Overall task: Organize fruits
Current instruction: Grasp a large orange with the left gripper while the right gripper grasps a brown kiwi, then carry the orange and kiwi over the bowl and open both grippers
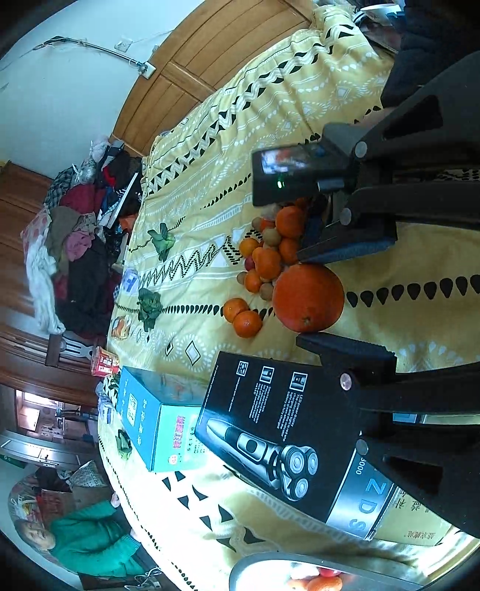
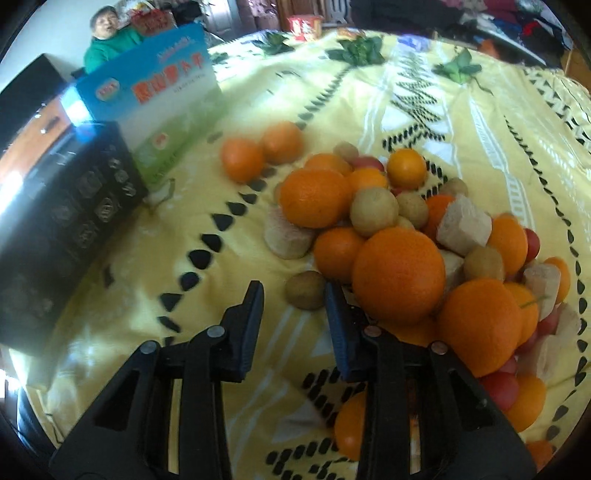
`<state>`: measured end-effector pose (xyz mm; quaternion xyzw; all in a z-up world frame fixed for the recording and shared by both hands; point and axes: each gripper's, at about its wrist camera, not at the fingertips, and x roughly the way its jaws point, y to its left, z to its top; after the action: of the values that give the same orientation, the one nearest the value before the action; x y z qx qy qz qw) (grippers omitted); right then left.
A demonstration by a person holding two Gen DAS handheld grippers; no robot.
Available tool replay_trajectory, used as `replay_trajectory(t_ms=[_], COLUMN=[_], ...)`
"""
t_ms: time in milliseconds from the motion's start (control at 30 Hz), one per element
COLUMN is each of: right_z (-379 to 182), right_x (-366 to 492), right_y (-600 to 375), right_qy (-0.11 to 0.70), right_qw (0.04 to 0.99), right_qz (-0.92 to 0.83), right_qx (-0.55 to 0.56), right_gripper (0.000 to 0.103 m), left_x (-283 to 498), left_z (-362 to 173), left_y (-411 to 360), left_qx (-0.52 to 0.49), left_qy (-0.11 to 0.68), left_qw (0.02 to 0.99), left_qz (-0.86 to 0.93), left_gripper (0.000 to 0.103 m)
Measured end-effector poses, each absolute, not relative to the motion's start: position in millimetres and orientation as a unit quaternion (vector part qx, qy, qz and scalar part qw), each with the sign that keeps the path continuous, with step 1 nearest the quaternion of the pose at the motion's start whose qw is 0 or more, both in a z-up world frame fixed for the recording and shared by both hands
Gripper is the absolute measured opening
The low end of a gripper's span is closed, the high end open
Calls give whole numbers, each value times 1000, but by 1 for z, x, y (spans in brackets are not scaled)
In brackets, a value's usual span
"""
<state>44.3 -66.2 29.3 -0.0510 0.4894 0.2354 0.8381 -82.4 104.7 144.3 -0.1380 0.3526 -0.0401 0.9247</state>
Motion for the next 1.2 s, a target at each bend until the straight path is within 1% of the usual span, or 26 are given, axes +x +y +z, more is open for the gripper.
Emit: replay_trajectory(t_ms=[100, 167, 200, 333, 567, 733, 833, 1033, 1200], right_z=[26, 28, 30, 52, 136, 200, 223, 235, 219], right_x=[47, 47, 47, 32, -4, -30, -47, -86, -114], right_y=[-63, -65, -67, -73, -50, 3, 44, 129, 189], right_qy=[484, 481, 479, 458, 380, 318, 296, 285, 304], right_qw=[841, 844, 844, 851, 871, 867, 854, 811, 776], right_qz=[232, 232, 236, 254, 309, 381, 425, 504, 542], right_qx=[-61, -56, -49, -32, -32, -44, -57, -86, -111], right_gripper=[34, 27, 26, 26, 26, 26, 26, 26, 26], left_x=[-82, -84, -84, -88, -112, -147, -169, -207, -226], left_z=[144, 145, 146, 151, 181, 207, 214, 200, 177], left_y=[105, 106, 106, 111, 144, 200, 240, 316, 352], left_qx=[-137, -136, -137, -133, -136, -137, -128, -124, -136], left_qy=[354, 352, 352, 346, 303, 268, 264, 294, 323], left_qw=[924, 925, 925, 928, 943, 950, 944, 910, 888], left_qz=[-40, -38, -38, -33, 11, 86, 151, 264, 297], left_gripper=[39, 39, 39, 39, 39, 39, 39, 39, 39])
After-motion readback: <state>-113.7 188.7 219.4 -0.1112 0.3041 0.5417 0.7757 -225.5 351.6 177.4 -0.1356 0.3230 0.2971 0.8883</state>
